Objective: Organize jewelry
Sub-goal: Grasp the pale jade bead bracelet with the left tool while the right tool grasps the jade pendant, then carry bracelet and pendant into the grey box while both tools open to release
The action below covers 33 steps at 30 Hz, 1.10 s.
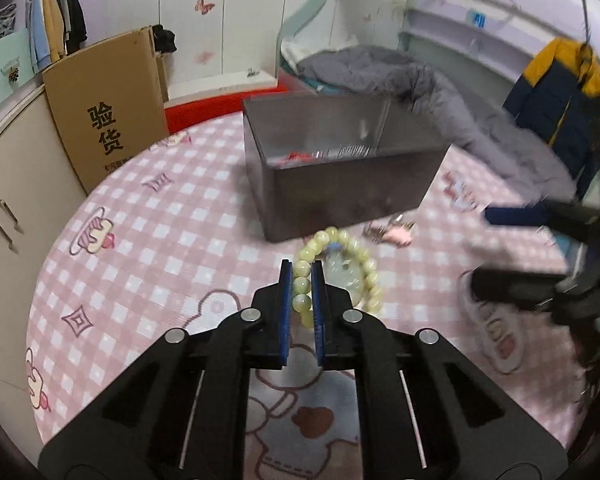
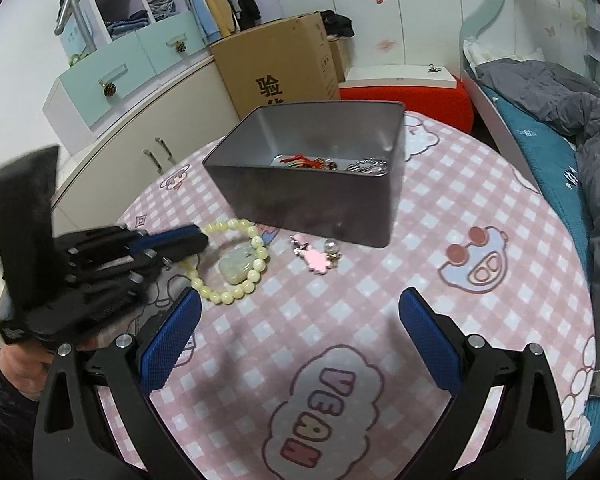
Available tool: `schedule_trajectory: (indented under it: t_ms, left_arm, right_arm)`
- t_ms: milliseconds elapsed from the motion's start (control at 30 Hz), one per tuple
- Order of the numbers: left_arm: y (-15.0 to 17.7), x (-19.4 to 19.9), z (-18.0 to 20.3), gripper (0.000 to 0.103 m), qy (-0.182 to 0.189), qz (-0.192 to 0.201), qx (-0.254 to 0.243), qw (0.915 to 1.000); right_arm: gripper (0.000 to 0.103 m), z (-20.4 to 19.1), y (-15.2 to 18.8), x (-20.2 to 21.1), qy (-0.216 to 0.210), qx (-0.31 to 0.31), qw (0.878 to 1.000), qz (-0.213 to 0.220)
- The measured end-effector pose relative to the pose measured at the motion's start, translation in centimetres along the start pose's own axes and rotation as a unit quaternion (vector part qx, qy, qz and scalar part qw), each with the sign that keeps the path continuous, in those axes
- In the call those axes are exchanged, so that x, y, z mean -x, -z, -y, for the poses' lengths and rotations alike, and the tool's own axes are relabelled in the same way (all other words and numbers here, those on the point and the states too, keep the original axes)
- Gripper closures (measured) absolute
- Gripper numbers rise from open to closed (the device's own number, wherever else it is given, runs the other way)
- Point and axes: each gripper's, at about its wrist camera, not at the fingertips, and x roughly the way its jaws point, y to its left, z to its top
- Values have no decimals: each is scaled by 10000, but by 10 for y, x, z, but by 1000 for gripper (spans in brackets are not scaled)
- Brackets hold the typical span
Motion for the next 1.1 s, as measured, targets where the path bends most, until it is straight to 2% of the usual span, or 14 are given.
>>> schedule_trajectory:
  t_ms: [100, 233, 367, 433, 467, 533, 600, 633, 667, 700, 767, 900, 1100]
  left_arm:
    - [-7, 23, -3, 94, 58, 271, 44, 9996]
    - [-11, 53, -12, 94, -106, 565, 94, 9983]
    - [-7, 63, -26, 94, -325, 602, 200, 9975]
    - [-3, 61, -35, 94, -380, 534, 300, 9974]
    - [-1, 60, -37, 94, -390, 510, 347, 9973]
    - [4, 60, -40, 94, -377, 495, 408, 9972]
    - [5, 61, -42, 94, -380, 490, 441, 9971]
    - [6, 60, -42, 94, -377, 492, 455, 9970]
    - [6, 61, -42, 94, -377, 497, 467, 9970]
    - [6, 61, -41, 94, -380, 505, 474, 9969]
    - [5, 62, -42, 94, -363, 518, 496, 9968]
    - [4, 63, -42, 94, -337, 543, 527, 9966]
    - [-5, 70, -38, 94, -265, 681, 454, 9963]
  right_arm:
    - [8, -6, 1, -3, -7, 62, 10000, -25]
    - [9, -18, 1, -12, -142, 210, 9996, -99]
    - [15, -36, -3, -36, -250, 352, 9988, -225]
    - [23, -45, -7, -51, -146, 477, 9984, -283]
    - [34, -47, -9, -56, -49, 522, 9981, -321]
    - [44, -53, -11, -68, 201, 612, 9976, -256]
    - [60, -62, -11, -74, 409, 853, 9953, -206]
    - [62, -66, -9, -77, 572, 1029, 9929, -194]
    - [63, -71, -6, -77, 630, 1197, 9906, -191]
    - [64, -71, -4, -76, 510, 1222, 9910, -208]
    - [64, -68, 0, -71, 225, 1159, 9928, -204]
    - [64, -61, 6, -59, 29, 1028, 9946, -156]
    - [64, -59, -3, -22, -167, 901, 9957, 166]
